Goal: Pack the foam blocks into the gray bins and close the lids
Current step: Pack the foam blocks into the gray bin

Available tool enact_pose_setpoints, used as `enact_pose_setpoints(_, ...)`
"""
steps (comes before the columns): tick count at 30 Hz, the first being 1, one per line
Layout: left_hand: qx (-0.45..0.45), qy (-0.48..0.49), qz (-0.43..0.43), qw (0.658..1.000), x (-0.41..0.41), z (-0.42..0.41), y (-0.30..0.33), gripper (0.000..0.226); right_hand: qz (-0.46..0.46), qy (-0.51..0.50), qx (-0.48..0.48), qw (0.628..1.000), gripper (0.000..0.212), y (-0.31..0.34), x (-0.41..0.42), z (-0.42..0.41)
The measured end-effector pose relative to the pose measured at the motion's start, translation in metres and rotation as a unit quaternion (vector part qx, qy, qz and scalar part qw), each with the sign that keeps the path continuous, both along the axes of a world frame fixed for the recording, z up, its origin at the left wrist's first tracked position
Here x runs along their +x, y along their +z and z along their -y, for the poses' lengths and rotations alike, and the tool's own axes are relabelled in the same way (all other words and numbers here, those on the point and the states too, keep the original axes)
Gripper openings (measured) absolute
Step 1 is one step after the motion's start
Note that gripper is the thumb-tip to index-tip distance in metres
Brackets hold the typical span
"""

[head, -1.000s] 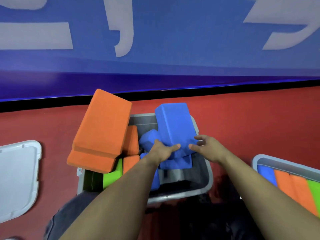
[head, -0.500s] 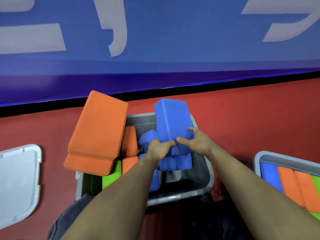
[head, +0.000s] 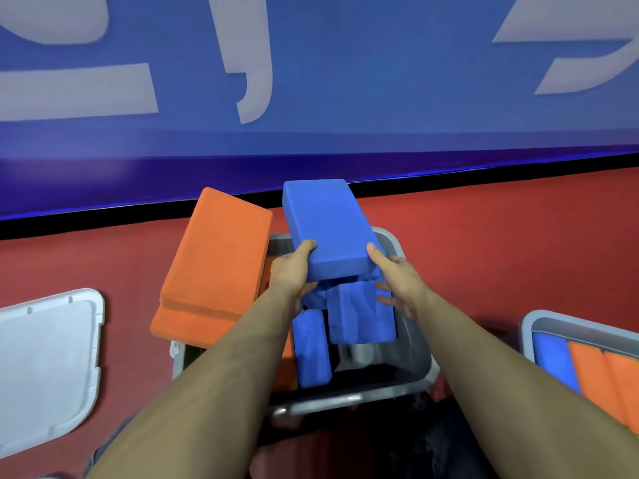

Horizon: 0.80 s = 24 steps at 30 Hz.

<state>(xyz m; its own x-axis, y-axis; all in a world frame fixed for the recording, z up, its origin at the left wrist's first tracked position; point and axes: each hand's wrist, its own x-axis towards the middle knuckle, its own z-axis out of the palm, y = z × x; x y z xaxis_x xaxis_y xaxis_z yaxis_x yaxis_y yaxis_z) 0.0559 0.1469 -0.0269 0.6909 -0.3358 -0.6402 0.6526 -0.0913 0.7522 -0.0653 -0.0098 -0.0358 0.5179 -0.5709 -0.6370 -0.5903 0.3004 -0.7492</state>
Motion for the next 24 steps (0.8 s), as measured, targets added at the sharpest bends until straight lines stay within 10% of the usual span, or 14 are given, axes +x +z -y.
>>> enact_pose_setpoints(11, -0.034, 0.104, -0.061, 0.992, 0.014, 0.001, -0.024, 0.027, 0.051, 0.004, 0.04, 0.998, 0.054, -0.023, 0.04, -0.014)
enact_pose_setpoints(17, -0.09, 0.159, -0.137, 0.973, 0.006, 0.002, -0.032, 0.081, 0.025, 0.051, 0.002, 0.998, 0.046, -0.028, 0.048, -0.03)
enact_pose_setpoints(24, -0.092, 0.189, -0.156, 0.965, 0.007, 0.009, -0.041, 0.03, -0.042, 0.06, -0.169, 0.983, 0.053, -0.041, 0.045, 0.004)
